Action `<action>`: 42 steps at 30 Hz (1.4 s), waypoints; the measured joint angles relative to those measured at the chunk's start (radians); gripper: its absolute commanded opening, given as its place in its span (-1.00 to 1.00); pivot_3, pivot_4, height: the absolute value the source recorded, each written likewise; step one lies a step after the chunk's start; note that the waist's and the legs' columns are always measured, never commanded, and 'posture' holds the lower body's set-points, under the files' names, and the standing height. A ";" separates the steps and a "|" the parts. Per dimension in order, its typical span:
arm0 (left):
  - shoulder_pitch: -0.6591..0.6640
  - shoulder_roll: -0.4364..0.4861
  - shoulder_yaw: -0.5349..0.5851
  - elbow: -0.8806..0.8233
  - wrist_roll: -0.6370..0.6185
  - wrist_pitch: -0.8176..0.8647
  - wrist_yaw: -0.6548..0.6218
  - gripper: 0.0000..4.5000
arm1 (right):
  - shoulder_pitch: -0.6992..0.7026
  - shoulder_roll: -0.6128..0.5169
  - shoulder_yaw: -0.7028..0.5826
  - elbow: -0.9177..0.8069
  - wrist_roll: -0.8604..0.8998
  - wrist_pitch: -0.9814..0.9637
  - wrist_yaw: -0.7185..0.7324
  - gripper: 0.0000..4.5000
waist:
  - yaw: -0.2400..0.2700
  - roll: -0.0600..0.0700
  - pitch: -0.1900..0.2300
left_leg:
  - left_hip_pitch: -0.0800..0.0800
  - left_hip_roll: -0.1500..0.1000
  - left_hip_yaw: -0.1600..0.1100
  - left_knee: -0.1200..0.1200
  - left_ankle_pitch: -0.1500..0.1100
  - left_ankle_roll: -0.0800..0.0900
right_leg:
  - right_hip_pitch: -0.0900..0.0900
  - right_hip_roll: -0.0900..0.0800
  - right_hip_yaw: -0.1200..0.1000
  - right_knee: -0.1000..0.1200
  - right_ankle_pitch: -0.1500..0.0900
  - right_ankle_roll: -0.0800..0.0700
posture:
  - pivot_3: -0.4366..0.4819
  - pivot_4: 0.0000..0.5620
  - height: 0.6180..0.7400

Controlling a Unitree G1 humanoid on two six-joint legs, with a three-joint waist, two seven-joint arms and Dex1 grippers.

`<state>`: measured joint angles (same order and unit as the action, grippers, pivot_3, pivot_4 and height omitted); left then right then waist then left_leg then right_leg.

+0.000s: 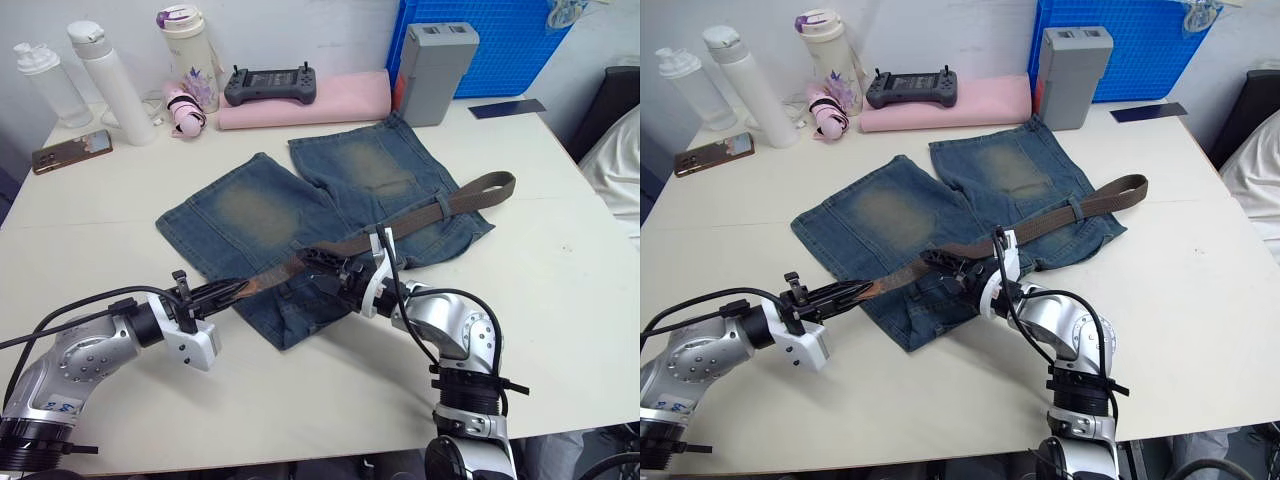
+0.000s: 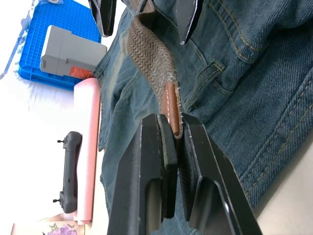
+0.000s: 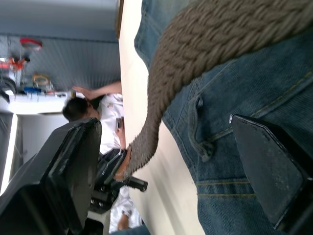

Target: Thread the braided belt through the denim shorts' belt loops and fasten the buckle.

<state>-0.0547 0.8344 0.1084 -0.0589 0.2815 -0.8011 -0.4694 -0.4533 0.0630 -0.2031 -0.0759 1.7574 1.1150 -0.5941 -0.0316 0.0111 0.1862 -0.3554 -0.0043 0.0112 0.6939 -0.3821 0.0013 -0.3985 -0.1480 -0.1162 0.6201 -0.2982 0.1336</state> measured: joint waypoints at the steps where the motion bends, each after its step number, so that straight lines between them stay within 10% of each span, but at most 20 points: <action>1: 0.001 0.000 0.000 -0.006 -0.001 0.001 -0.001 -1.00 | 0.000 -0.003 0.007 0.000 0.003 -0.009 0.001 0.98 | 0.000 0.000 0.000 | 0.000 0.000 0.000 0.000 0.000 0.000 | 0.000 0.000 0.000 0.000 0.000 0.000 | -0.05 -0.47 0.99; 8: 0.015 0.006 0.000 -0.010 -0.009 0.010 -0.009 -1.00 | -0.010 -0.029 0.065 0.006 0.005 -0.091 0.030 0.64 | 0.002 0.000 0.000 | 0.000 0.000 0.000 0.000 0.000 0.000 | 0.000 0.000 0.000 0.000 0.000 0.000 | -0.05 -0.47 0.99; 15: 0.020 0.006 0.000 -0.016 -0.018 0.014 -0.017 -1.00 | -0.013 -0.053 0.086 0.011 0.002 -0.147 0.074 -0.93 | 0.002 0.000 0.000 | 0.000 0.001 -0.001 0.000 0.000 0.000 | 0.000 0.000 0.000 0.000 0.000 0.000 | -0.05 -0.47 0.99; 22: 0.020 0.006 0.000 -0.020 -0.019 0.023 -0.019 -1.00 | -0.013 -0.060 0.108 0.012 0.001 -0.174 0.093 -0.97 | 0.002 0.000 0.000 | 0.000 0.001 -0.001 0.000 0.000 0.000 | 0.000 0.000 0.000 0.000 0.000 0.000 | -0.05 -0.47 0.99; 30: 0.118 0.005 0.005 -0.135 -0.232 0.248 -0.091 0.44 | -0.015 -0.096 0.108 0.041 -0.035 -0.202 0.164 -1.00 | 0.000 0.000 0.000 | 0.000 0.004 -0.003 0.000 0.000 0.001 | 0.000 -0.001 0.002 -0.001 0.000 0.000 | -0.05 -0.47 0.99; 42: 0.368 -0.050 0.191 -0.375 -0.846 0.937 -0.176 0.44 | -0.010 -0.176 0.001 0.050 -0.138 -0.283 0.267 -1.00 | 0.006 0.001 0.001 | 0.001 0.003 -0.005 -0.001 -0.001 0.001 | 0.000 -0.001 0.005 -0.002 0.000 0.000 | -0.05 -0.47 0.99</action>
<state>0.3137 0.7846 0.2992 -0.4340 -0.5648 0.1361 -0.6457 -0.4634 -0.1132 -0.2025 -0.0261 1.6191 0.8315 -0.3272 -0.0258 0.0119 0.1867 -0.3547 -0.0018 0.0064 0.6932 -0.3828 0.0025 -0.3987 -0.1488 -0.1115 0.6180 -0.2982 0.1336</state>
